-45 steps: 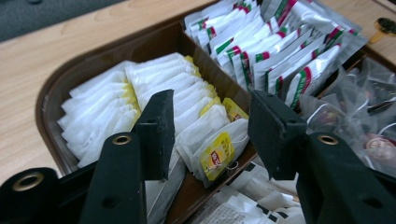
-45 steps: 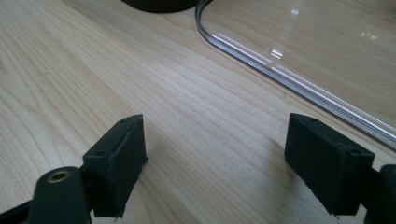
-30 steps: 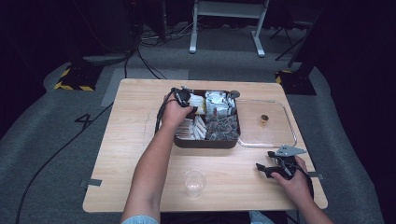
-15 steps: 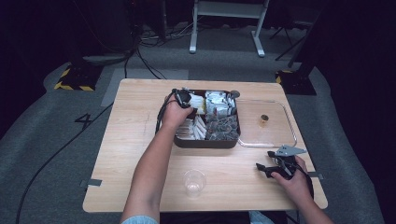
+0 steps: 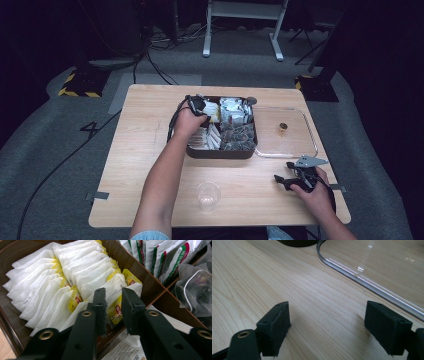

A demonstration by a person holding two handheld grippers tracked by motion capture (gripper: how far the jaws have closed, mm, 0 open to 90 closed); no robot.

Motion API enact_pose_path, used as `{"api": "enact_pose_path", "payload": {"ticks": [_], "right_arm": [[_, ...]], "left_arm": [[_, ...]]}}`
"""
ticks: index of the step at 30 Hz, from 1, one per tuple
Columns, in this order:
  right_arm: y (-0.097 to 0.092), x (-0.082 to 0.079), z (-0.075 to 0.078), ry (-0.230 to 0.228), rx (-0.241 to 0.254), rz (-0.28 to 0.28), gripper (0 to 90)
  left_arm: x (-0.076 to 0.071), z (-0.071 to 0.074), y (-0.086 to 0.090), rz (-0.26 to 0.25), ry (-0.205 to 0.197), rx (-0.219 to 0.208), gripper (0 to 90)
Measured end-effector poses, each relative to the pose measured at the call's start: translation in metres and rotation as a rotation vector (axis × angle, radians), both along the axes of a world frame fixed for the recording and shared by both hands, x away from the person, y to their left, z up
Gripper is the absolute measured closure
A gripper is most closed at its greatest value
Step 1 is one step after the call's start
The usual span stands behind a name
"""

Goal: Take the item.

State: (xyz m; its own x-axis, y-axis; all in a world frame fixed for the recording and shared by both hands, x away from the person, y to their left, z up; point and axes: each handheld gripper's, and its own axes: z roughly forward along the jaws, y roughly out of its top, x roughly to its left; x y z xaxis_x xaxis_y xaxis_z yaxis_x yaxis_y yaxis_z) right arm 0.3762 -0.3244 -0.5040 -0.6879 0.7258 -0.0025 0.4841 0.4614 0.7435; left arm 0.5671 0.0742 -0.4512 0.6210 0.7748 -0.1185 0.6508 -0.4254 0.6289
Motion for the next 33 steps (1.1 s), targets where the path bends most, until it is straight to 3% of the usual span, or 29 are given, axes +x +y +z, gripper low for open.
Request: {"api": "enact_pose_path", "payload": {"ticks": [7,20,28,33], "right_arm": [[0.000,0.000,0.000,0.001,0.001,-0.001,20.8],[0.000,0.000,0.000,0.001,0.001,-0.001,20.8],[0.000,0.000,0.000,0.000,0.000,-0.001,20.8],[0.000,0.000,0.000,0.000,0.000,-0.001,20.8]], "left_arm": [[-0.001,0.000,-0.002,-0.037,-0.002,0.009,88.5],[-0.007,0.015,0.002,-0.065,-0.072,0.000,90.0],[-0.018,0.041,0.009,-0.094,-0.138,-0.023,90.0],[-0.029,0.058,0.012,-0.109,-0.160,-0.035,90.0]]}}
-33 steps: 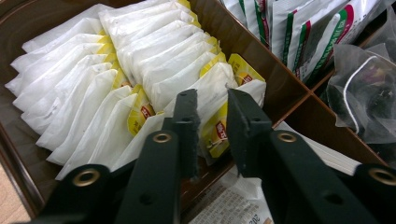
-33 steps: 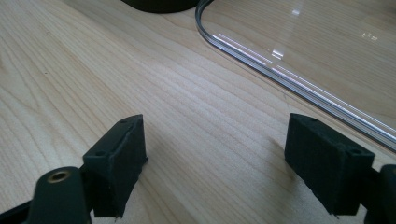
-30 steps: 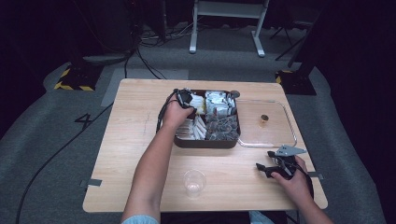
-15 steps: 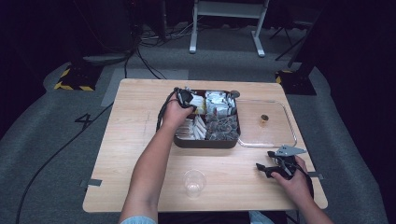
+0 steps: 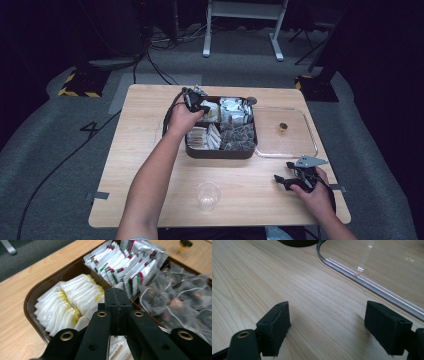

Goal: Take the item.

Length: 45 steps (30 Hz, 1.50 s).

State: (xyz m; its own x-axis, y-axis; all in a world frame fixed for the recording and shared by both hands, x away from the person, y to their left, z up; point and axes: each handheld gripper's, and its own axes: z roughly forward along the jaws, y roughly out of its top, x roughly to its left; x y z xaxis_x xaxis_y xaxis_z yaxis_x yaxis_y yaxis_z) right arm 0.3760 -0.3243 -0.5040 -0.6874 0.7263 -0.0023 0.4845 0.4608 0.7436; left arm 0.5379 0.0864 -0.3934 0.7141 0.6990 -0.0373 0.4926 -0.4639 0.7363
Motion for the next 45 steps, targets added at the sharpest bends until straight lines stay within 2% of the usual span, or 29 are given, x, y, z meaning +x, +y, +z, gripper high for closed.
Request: {"api": "enact_pose_path", "payload": {"ticks": [7,10,15,17,18,20,21,22,23,27,34,39,41,42,44,45], "right_arm": [[0.000,0.000,0.000,0.000,0.000,0.000,20.8],[0.000,0.000,0.000,0.000,0.000,0.000,20.8],[0.000,0.000,0.000,0.000,0.000,0.000,20.8],[0.000,0.000,0.000,0.000,0.000,0.000,20.8],[0.000,0.000,0.000,0.000,0.000,0.000,20.8],[0.000,0.000,0.000,-0.001,0.000,0.000,20.8],[0.000,0.000,0.000,-0.001,0.000,0.000,20.8],[0.000,0.000,0.000,-0.001,0.000,0.000,20.7],[0.000,0.000,0.000,-0.001,0.000,0.000,20.8],[0.000,0.000,0.000,-0.001,0.000,0.000,20.8],[0.000,0.000,0.000,-0.001,0.000,0.000,20.8],[0.000,0.000,0.000,-0.001,0.000,0.000,20.8],[0.000,0.000,0.000,-0.001,0.000,0.000,20.7],[0.000,0.000,0.000,-0.001,0.000,0.000,20.7],[0.000,0.000,0.000,-0.001,-0.001,0.000,20.7],[0.000,0.000,0.000,-0.001,0.000,0.000,20.7]], "left_arm": [[-0.018,0.019,0.003,-0.029,-0.019,-0.009,90.0],[-0.032,0.029,0.004,-0.048,-0.023,-0.027,90.0],[-0.046,0.036,0.005,-0.079,-0.032,-0.035,90.0],[-0.057,0.041,0.006,-0.099,-0.040,-0.041,90.0],[-0.057,0.041,0.006,-0.099,-0.040,-0.041,90.0],[-0.067,0.045,0.008,-0.116,-0.044,-0.050,90.0],[-0.067,0.045,0.008,-0.116,-0.044,-0.050,90.0],[-0.075,0.048,0.008,-0.128,-0.046,-0.059,90.0],[-0.075,0.048,0.008,-0.128,-0.046,-0.059,90.0],[-0.095,0.052,0.010,-0.147,-0.052,-0.071,90.0],[-0.119,0.055,0.016,-0.163,-0.061,-0.085,90.0],[-0.145,0.058,0.021,-0.193,-0.073,-0.096,90.0],[-0.149,0.058,0.022,-0.197,-0.077,-0.100,90.0],[-0.157,0.059,0.024,-0.202,-0.076,-0.112,90.0],[-0.161,0.059,0.025,-0.202,-0.078,-0.118,90.0],[-0.168,0.058,0.027,-0.215,-0.074,-0.127,90.0]]}}
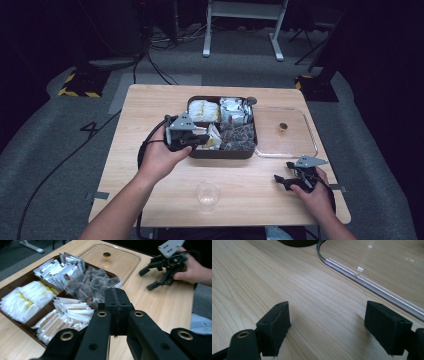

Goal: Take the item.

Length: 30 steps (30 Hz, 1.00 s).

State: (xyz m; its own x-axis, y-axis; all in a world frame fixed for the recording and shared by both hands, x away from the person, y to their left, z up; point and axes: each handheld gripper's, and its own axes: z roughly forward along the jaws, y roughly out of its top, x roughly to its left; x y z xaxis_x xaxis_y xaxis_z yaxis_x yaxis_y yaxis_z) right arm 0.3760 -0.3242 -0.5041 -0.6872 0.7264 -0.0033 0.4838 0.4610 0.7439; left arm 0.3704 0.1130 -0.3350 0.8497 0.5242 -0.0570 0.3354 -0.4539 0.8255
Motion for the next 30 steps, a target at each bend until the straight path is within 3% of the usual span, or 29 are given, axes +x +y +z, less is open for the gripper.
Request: {"api": "enact_pose_path", "payload": {"ticks": [13,30], "right_arm": [[0.000,0.000,0.000,-0.001,-0.001,0.000,20.8],[0.000,0.000,0.000,-0.001,-0.001,-0.001,20.7]], "left_arm": [[-0.044,-0.012,0.001,-0.063,-0.015,-0.043,90.0],[-0.074,-0.043,-0.007,-0.080,-0.028,-0.054,90.0]]}}
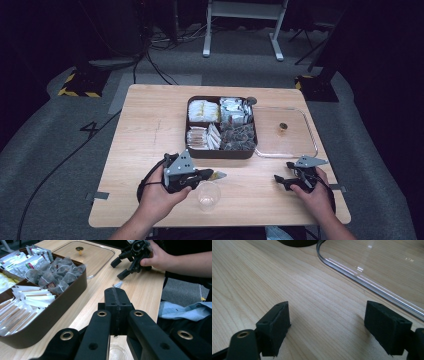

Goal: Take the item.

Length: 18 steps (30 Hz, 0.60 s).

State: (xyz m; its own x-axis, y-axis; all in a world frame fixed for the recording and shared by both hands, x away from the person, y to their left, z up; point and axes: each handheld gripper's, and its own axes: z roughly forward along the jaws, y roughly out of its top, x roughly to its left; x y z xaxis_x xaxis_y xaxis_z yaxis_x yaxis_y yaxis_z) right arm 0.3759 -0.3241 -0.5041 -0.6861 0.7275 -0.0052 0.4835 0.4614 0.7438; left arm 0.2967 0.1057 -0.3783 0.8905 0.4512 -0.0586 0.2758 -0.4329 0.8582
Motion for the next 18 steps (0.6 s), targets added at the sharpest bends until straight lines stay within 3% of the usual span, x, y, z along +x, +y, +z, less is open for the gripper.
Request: {"api": "enact_pose_path", "payload": {"ticks": [6,18], "right_arm": [[0.000,0.000,0.000,0.000,0.000,0.000,20.7],[0.000,0.000,0.000,-0.001,0.000,-0.004,20.7]], "left_arm": [[-0.006,-0.010,-0.002,-0.010,0.011,0.011,90.0],[-0.012,-0.019,-0.003,-0.024,0.018,-0.010,90.0]]}}
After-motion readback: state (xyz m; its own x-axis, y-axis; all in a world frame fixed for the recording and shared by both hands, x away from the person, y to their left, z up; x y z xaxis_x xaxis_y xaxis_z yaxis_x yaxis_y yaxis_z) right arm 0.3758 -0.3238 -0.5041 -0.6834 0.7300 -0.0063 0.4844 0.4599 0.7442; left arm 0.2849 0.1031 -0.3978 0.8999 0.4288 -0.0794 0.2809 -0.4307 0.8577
